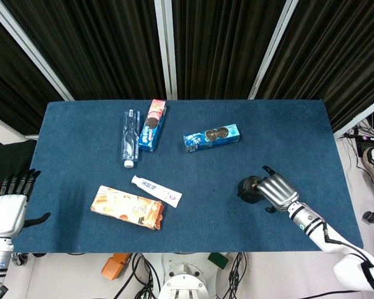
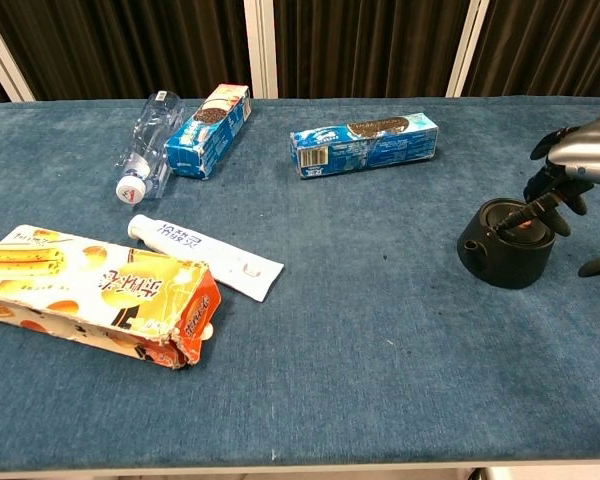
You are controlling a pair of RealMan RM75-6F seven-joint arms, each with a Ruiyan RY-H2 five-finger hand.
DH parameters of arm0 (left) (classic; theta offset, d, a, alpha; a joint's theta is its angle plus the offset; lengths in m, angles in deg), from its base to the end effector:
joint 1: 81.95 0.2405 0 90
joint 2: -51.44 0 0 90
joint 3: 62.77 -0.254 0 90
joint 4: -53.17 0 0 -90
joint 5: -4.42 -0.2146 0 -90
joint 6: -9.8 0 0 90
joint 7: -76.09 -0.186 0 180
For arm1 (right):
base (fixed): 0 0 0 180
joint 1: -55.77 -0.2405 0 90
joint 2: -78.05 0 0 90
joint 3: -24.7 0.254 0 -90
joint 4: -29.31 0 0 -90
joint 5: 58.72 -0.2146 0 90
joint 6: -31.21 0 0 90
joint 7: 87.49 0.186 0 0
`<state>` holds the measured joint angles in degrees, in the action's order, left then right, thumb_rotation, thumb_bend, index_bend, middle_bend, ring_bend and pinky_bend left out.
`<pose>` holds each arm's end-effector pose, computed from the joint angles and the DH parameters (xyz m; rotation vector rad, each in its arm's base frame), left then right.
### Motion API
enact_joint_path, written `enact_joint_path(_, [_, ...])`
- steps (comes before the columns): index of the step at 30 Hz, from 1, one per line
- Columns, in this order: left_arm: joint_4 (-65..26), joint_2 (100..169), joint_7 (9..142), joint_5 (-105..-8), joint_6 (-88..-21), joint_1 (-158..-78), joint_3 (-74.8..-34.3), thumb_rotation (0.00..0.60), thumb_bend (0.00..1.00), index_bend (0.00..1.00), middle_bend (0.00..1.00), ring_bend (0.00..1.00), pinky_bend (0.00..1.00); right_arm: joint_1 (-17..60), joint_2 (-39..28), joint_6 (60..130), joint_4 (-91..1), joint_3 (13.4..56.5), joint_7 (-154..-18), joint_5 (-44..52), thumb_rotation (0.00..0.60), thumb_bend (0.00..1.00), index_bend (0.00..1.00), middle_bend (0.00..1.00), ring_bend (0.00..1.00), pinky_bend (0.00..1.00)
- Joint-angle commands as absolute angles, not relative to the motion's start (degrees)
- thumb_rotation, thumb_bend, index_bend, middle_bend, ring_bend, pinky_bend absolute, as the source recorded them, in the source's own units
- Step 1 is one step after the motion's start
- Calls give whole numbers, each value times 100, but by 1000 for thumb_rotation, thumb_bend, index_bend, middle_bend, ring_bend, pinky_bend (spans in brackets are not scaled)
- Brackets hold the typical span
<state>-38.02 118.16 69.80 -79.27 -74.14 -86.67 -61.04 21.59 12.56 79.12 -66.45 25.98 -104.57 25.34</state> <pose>-0.3212 0.2180 0.1367 -1.4021 -0.8871 -0.7963 -0.2102 -0.3178 0.0321 2.1659 -0.7026 0.6025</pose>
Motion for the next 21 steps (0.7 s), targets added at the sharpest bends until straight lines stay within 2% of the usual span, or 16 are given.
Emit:
enact_joint_path(1, [-3786, 11825, 6990, -7924, -7406, -8670, -6103, 600, 38, 61, 57, 0, 0, 2137, 1233, 7855, -6620, 2569, -10509, 2468, 600, 67, 744, 615, 629, 175])
enact_joint_path(7, [-3749, 11844, 7022, -7920, -7401, -8672, -6095, 600, 38, 61, 56, 0, 0, 2064, 1178, 7760, -6637, 2561, -10538, 2331, 600, 67, 846, 694, 719, 175])
enact_joint_path(13, [-3718, 11852, 7058, -7899, -7377, -8670, -6096, 600, 38, 61, 57, 0, 0, 2009, 1185, 7733, -6675, 2586, -10318, 2273, 600, 67, 986, 816, 858, 175])
enact_joint_path(18, [-3710, 11850, 7059, -7897, -7369, -8675, -6091, 600, 37, 61, 57, 0, 0, 1964, 1185, 7698, -6627, 2609, -9950, 2277, 592, 31, 1000, 904, 947, 178])
enact_joint_path(19, [-3715, 11849, 7059, -7898, -7372, -8675, -6089, 600, 37, 61, 57, 0, 0, 1958, 1188, 7692, -6626, 2611, -9849, 2290, 554, 12, 1000, 917, 959, 178])
enact_joint_path(21, [-3726, 11843, 7054, -7903, -7377, -8675, -6088, 600, 37, 61, 57, 0, 0, 1935, 1209, 7673, -6631, 2613, -9547, 2368, 427, 0, 1000, 936, 972, 178])
